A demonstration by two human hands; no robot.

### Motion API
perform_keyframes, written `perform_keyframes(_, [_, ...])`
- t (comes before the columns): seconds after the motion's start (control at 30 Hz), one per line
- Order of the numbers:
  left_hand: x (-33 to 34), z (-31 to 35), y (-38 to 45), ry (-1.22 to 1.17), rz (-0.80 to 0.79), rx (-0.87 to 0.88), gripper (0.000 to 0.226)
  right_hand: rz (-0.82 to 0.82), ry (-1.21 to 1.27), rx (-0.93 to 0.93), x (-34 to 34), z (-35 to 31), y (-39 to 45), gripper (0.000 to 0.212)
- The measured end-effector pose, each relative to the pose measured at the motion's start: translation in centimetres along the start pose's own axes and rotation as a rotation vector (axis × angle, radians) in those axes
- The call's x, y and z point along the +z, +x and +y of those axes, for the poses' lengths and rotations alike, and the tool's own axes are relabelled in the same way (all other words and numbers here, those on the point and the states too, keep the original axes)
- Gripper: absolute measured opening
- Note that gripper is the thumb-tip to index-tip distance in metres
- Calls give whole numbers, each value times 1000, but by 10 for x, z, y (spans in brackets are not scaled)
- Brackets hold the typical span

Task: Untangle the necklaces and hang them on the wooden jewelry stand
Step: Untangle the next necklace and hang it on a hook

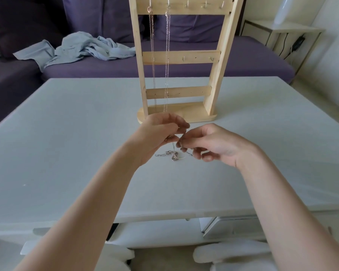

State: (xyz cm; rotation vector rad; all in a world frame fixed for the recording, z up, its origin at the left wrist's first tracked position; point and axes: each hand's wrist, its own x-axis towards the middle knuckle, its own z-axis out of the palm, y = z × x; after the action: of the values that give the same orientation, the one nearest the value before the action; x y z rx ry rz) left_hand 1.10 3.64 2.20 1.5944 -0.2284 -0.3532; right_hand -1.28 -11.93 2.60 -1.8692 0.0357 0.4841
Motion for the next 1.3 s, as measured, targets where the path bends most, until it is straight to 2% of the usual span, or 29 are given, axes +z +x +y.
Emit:
perform_keyframes(0.1, [0,2,0,118,34,6,32,160,36,2,-2,1,2,5])
perform_keyframes(0.27, [-1,4,-1,156,70,-3,32,358,307,-23,-5,0,4,10])
perform_keyframes(0.37, [-4,8,-3,140,97,11,34,496,263,-36,-7,2,6,11])
perform_keyframes(0.43, [-4,11,-5,137,106,53,36,442,204,-49,-7,2,5,5])
perform_keyframes(0.5, [-2,13,-7,122,65,105,38,263,151,-61,-5,0,3,5])
perform_keyframes(0.6, [0,17,-10,111,11,135,39,24,133,-53,0,-1,0,17])
perform_keyframes(0.67, [0,18,-11,71,-25,116,41,-8,116,-58,2,-2,0,20])
perform_keyframes(0.8, [-1,21,-12,-14,-118,35,41,105,46,-148,4,-2,3,10])
perform_keyframes(0.87, [-1,21,-12,-22,-155,6,34,29,21,-184,3,-3,2,12])
perform_keyframes(0.93, [-1,21,-12,-21,-158,-18,30,-129,21,-162,5,-4,-1,21])
perform_keyframes(0.97, [-3,21,-12,-4,-146,-30,29,-173,22,-138,6,-5,-2,17])
perform_keyframes(1.03, [-6,19,-11,67,-109,-51,33,-145,31,-95,6,-4,-2,1])
perform_keyframes(1.17, [-8,12,-8,200,-12,-99,33,82,19,-68,-1,1,3,4])
perform_keyframes(1.3, [-8,4,-4,145,50,-131,29,248,40,-130,-2,2,4,6])
